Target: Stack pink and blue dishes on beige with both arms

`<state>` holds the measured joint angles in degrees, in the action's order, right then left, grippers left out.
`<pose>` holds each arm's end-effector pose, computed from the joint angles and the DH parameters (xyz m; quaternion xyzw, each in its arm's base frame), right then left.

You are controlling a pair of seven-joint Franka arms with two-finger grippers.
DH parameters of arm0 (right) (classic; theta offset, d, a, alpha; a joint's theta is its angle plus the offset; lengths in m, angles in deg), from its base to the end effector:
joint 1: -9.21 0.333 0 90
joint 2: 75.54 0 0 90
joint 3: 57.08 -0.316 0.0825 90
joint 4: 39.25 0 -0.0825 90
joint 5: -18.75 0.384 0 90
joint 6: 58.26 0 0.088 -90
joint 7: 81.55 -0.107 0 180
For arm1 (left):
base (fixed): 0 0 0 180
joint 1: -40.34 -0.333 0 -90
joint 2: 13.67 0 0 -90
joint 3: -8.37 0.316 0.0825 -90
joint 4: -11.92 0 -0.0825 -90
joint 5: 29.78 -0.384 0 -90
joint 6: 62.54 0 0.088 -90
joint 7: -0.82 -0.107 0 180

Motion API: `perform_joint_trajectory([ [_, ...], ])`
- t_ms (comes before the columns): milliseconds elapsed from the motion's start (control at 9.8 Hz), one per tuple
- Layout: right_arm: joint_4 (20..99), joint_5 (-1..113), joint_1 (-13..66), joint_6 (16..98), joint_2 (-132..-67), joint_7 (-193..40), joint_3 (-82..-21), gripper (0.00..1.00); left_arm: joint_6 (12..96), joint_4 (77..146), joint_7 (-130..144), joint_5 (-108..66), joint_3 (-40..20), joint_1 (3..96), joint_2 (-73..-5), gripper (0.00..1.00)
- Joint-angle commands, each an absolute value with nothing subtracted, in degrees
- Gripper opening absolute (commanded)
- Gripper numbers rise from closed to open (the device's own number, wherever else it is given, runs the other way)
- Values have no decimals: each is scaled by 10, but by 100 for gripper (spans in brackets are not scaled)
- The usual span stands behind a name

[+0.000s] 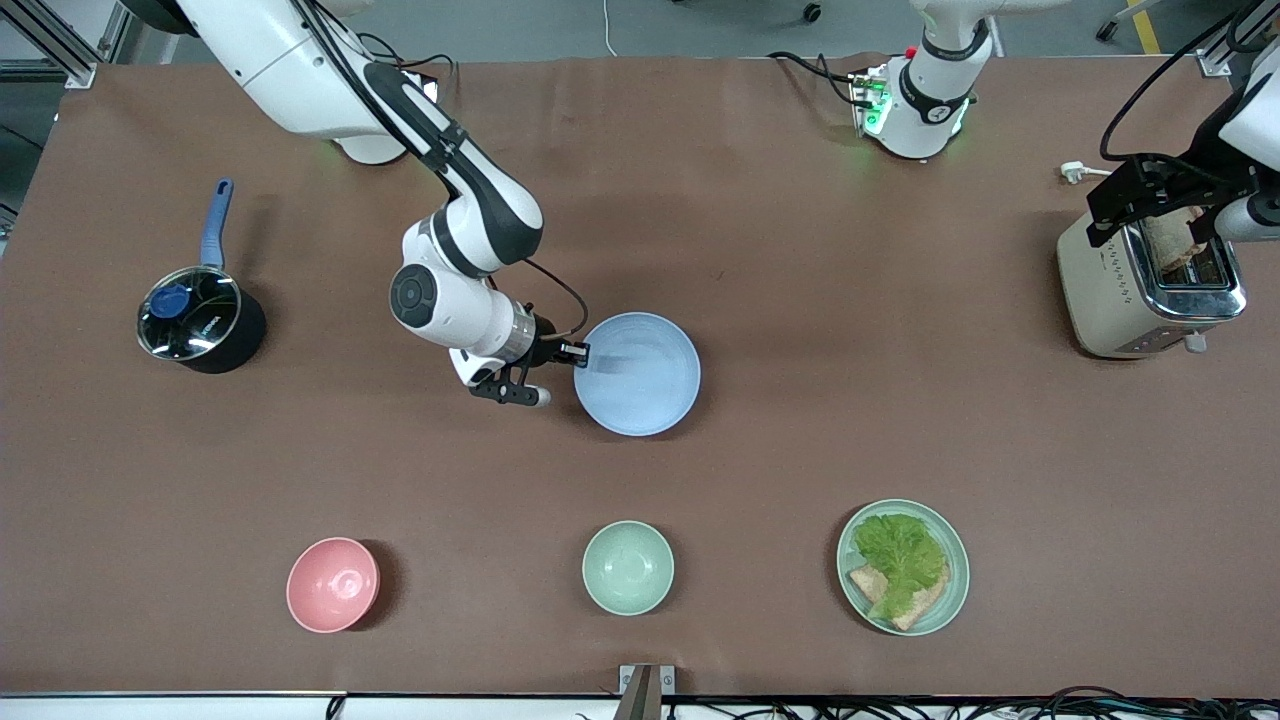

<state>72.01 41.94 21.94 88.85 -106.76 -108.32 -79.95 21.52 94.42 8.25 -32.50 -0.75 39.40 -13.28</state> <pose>0.5255 0.3534 0.2292 -0.9681 0.1183 0.0725 0.2086 0.5362 -0.0719 0.6801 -0.9996 0.0037 -0.0201 0.0216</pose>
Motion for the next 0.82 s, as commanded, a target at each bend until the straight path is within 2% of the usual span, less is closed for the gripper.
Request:
perform_joint_trajectory([
  [0, 740, 410, 223, 905, -1063, -1091, -800, 4, 214, 980, 77, -312, -2, 402, -123, 100],
  [102, 741, 406, 222, 905, -1063, -1091, -800, 7, 214, 979, 77, -309, -2, 404, -124, 100],
  [204, 741, 405, 220, 905, -1064, -1090, -800, 21, 214, 979, 77, -305, -2, 405, -125, 100],
  [306, 741, 405, 220, 905, -1065, -1090, -800, 53, 214, 980, 77, -305, -2, 405, -125, 100],
  [408, 741, 405, 220, 903, -1064, -1091, -800, 81, 214, 980, 77, -305, -2, 405, -127, 100],
  [510, 740, 404, 216, 900, -1058, -1089, -800, 100, 214, 978, 77, -304, -2, 405, -130, 100],
  [714, 740, 393, 191, 882, -1011, -1088, -795, 100, 214, 977, 77, -304, -2, 405, -131, 100],
])
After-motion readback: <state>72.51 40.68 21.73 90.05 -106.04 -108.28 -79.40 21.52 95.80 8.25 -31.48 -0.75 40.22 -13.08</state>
